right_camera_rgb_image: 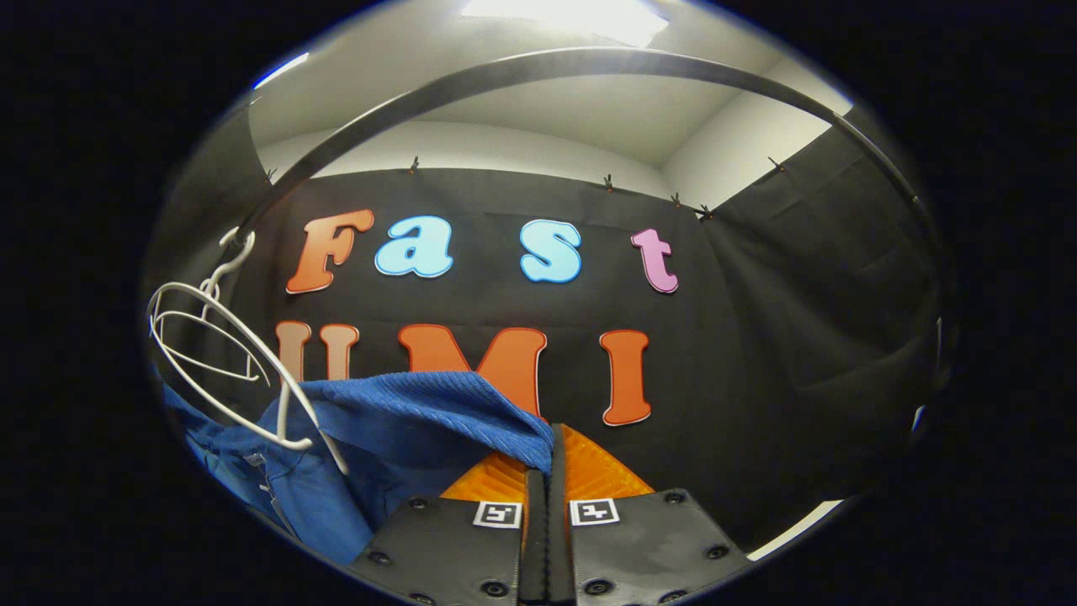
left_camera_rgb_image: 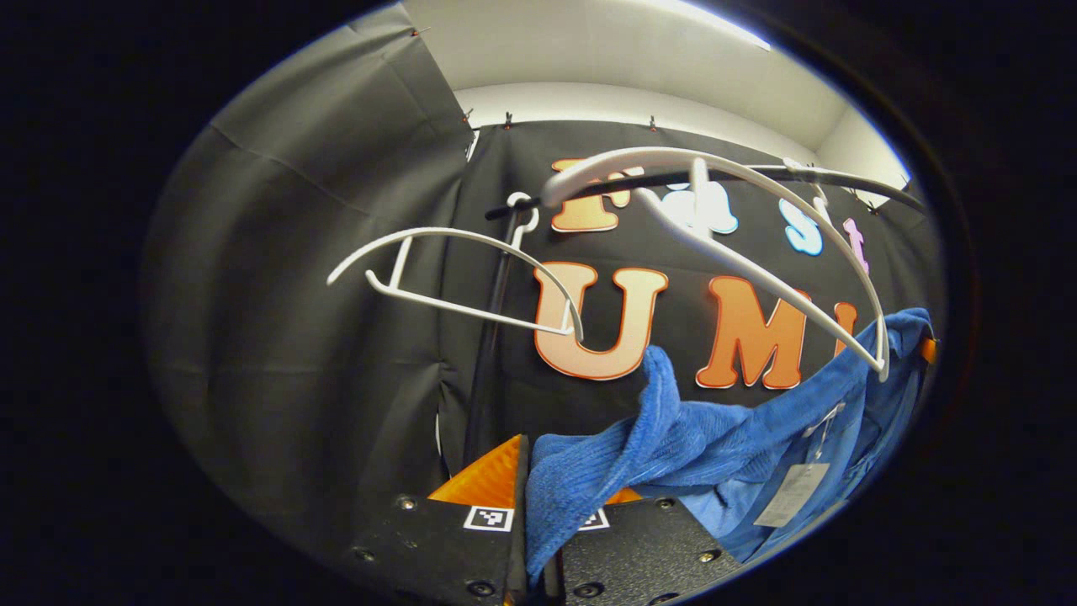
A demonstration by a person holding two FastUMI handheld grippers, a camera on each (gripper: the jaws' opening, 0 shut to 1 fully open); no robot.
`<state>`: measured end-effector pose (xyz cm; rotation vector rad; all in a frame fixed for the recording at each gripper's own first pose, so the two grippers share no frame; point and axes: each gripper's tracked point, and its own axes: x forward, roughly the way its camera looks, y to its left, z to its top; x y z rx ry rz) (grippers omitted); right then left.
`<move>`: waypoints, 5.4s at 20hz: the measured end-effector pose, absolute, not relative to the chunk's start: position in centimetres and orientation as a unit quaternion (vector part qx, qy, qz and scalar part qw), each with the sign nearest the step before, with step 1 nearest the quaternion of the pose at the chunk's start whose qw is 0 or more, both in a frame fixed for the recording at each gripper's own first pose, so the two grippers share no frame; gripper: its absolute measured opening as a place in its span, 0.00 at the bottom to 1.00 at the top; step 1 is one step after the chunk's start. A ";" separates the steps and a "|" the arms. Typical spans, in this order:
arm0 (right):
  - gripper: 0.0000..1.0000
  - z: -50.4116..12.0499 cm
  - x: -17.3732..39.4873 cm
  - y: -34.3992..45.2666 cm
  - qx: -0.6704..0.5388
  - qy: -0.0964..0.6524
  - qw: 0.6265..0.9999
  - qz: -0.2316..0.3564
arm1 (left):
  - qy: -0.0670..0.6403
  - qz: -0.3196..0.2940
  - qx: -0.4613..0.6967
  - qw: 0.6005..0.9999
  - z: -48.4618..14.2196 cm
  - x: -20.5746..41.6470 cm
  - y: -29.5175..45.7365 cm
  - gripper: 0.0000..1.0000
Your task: Grasp the clothes on the hanger with both hands and then place them into the laundry hamper below.
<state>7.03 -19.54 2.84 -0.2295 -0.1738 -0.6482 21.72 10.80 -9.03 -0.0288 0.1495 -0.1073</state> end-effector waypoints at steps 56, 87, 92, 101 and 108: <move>0.98 -45.0 4.2 0.2 0.042 0.464 0.883 -0.053 | 0.495 -0.114 -0.040 0.861 -39.1 3.1 2.2 0.94; 1.00 -0.6 -8.1 -2.5 0.020 0.030 0.999 -0.024 | 0.047 -0.029 -0.064 0.996 7.0 -7.2 4.1 0.93; 0.92 0.7 -9.3 -2.8 0.020 0.019 0.999 -0.028 | 0.032 -0.028 -0.055 0.998 8.4 -7.6 4.2 0.88; 0.97 1.8 -10.4 -3.0 0.006 0.006 0.999 -0.039 | 0.032 -0.029 -0.058 0.997 8.6 -7.7 4.6 0.93; 1.00 1.9 -10.3 -2.3 0.005 0.004 0.999 -0.034 | 0.024 -0.023 -0.047 0.998 9.3 -8.3 5.5 0.93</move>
